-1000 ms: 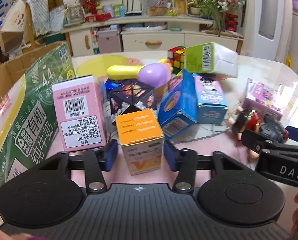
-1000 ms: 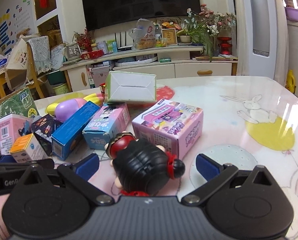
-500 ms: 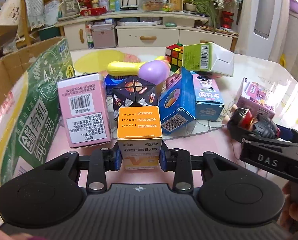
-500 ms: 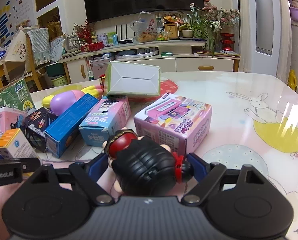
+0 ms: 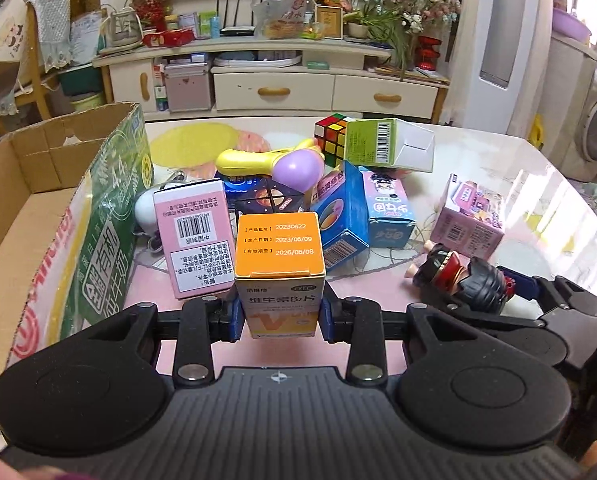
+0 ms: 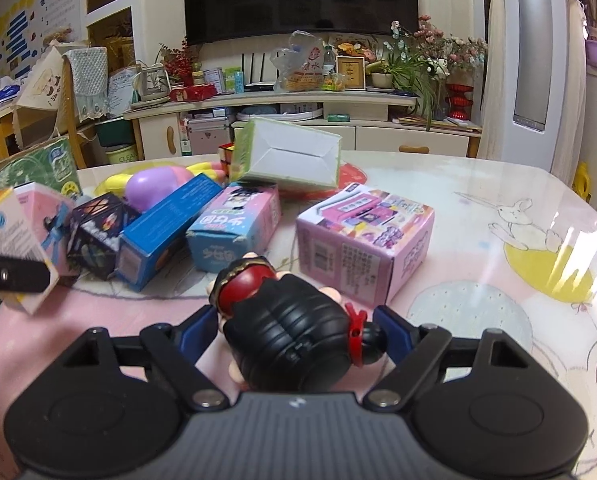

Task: Organize rigid objects
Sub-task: 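Carry the orange box with the left gripper while the right gripper carries the doll toward the cardboard box, then release the orange box with the left gripper while the right gripper drops the doll into the cardboard box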

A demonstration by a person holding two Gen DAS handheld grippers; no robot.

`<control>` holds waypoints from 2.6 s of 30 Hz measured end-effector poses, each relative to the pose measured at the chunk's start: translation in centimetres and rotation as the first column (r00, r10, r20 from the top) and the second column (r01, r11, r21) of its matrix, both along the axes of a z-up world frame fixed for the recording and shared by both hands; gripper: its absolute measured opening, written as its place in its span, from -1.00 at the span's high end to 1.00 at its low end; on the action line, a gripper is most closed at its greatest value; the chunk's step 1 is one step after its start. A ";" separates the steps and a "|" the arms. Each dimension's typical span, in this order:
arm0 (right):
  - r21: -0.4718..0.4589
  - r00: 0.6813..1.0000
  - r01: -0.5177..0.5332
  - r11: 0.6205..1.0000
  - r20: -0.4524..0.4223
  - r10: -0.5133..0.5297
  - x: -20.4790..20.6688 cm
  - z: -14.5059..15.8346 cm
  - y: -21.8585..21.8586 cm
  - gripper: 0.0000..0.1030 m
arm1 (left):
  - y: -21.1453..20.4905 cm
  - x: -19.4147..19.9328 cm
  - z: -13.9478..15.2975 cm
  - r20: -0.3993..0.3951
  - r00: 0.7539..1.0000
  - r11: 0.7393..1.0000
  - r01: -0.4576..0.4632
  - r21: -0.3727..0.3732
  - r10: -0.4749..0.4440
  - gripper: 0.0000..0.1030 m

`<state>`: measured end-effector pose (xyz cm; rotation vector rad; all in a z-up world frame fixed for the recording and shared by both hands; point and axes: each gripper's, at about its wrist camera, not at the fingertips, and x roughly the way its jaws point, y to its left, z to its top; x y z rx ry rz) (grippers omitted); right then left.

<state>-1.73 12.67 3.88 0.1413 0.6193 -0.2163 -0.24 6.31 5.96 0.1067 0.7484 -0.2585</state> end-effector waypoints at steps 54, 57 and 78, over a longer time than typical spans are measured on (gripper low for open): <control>-0.092 0.867 -0.460 0.883 0.165 0.469 4.8 10.5 23.3 -0.63 | 18.5 4.9 3.2 -0.055 0.888 0.873 -0.459 -0.166 0.456 0.18; -0.109 0.859 -0.478 0.871 0.146 0.490 5.2 10.0 24.2 -0.63 | 18.1 4.7 3.3 -0.049 0.889 0.876 -0.457 -0.154 0.455 0.19; -0.131 0.874 -0.439 0.889 0.166 0.457 3.2 9.3 23.9 -0.95 | 17.9 3.7 3.6 0.006 0.896 0.889 -0.439 -0.130 0.444 -0.99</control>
